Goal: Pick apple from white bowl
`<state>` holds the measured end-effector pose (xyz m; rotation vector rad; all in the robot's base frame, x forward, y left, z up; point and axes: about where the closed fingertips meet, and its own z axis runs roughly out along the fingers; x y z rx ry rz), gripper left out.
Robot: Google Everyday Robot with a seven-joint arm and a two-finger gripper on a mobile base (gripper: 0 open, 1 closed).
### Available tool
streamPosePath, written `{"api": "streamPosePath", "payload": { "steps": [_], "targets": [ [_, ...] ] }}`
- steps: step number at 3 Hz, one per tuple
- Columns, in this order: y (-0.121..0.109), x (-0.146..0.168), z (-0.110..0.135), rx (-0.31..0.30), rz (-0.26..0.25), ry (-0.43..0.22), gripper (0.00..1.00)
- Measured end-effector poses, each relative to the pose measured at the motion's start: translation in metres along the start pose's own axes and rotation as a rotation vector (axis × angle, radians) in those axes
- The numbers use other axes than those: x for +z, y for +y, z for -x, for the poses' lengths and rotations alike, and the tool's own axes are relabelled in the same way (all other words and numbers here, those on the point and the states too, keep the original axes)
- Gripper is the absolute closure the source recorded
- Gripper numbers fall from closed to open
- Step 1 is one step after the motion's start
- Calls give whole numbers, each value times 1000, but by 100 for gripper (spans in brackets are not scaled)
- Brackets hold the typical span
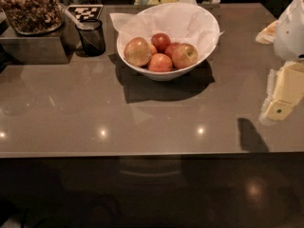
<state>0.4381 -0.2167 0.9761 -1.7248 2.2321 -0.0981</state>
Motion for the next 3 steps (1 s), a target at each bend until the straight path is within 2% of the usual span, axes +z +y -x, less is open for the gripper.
{"api": "streamPosePath", "payload": {
  "steps": [1, 2, 3],
  "targets": [
    [0, 0, 0, 0, 0, 0, 0],
    [-4, -2, 4, 24, -23, -32, 0],
    [-24, -1, -3, 133, -66, -140, 0]
  ]
}}
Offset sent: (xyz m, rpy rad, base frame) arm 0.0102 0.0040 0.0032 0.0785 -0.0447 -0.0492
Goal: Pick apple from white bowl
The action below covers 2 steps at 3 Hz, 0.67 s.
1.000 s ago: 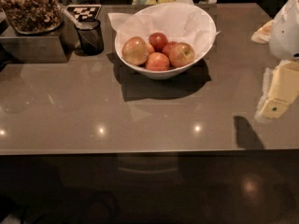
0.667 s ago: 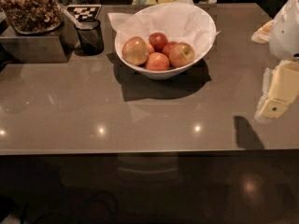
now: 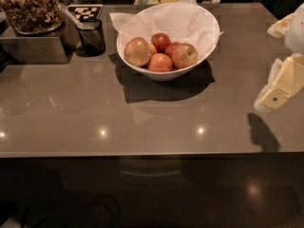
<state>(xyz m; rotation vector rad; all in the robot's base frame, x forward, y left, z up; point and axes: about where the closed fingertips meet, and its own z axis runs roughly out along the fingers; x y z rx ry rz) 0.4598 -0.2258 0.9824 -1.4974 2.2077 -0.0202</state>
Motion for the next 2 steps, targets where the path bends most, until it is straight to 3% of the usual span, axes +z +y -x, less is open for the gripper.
{"api": "streamPosePath", "payload": {
  "steps": [1, 2],
  "targets": [
    [-43, 7, 30, 111, -38, -247, 0],
    [-77, 11, 66, 213, -30, -432, 0]
  ]
}}
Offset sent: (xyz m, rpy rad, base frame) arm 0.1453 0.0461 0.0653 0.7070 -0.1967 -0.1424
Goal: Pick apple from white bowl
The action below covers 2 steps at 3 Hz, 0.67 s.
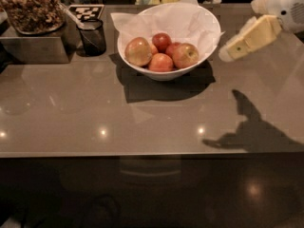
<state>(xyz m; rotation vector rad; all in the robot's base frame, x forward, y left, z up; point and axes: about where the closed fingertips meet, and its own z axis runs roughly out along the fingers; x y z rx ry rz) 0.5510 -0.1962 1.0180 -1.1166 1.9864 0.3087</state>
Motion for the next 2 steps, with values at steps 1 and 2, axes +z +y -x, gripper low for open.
{"api": "streamPosePath", "payload": {
  "steps": [1, 2],
  "targets": [
    [1, 1, 4, 2, 5, -11, 19],
    [1, 1, 4, 2, 5, -11, 32]
  ]
}}
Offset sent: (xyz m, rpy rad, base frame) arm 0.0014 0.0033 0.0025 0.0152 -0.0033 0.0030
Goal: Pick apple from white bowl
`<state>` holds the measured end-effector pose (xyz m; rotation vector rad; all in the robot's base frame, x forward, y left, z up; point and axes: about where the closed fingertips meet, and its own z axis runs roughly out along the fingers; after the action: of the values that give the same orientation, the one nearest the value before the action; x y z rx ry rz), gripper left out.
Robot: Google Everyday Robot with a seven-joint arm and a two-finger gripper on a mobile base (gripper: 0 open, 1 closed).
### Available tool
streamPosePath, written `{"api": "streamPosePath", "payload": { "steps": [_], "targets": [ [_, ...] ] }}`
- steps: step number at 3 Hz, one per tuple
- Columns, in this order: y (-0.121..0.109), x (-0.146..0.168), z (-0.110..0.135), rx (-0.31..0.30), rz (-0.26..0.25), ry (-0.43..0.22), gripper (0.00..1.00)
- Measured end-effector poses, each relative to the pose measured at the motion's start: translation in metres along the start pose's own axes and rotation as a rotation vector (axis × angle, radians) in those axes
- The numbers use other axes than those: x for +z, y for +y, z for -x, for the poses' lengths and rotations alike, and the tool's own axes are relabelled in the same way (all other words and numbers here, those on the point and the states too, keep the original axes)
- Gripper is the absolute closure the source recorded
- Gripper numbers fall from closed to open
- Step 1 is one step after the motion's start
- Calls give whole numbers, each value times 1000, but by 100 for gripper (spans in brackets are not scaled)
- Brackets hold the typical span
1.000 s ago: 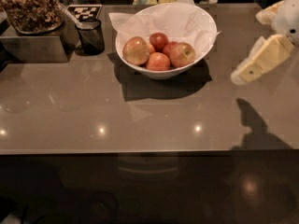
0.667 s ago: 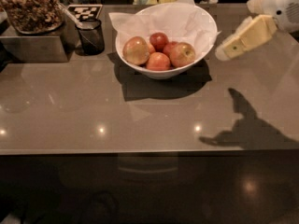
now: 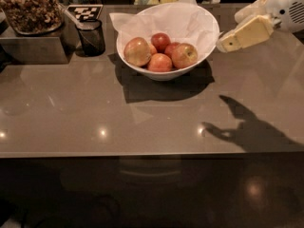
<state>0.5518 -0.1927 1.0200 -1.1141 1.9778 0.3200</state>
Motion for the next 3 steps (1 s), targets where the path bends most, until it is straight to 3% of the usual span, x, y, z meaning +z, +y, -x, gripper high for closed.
{"api": "streamPosePath", "payload": {
  "steps": [1, 2, 3],
  "targets": [
    [2, 7, 3, -7, 6, -6, 36],
    [-2, 38, 11, -31, 25, -17, 23],
    [-11, 71, 18, -60, 41, -13, 27]
  ]
}}
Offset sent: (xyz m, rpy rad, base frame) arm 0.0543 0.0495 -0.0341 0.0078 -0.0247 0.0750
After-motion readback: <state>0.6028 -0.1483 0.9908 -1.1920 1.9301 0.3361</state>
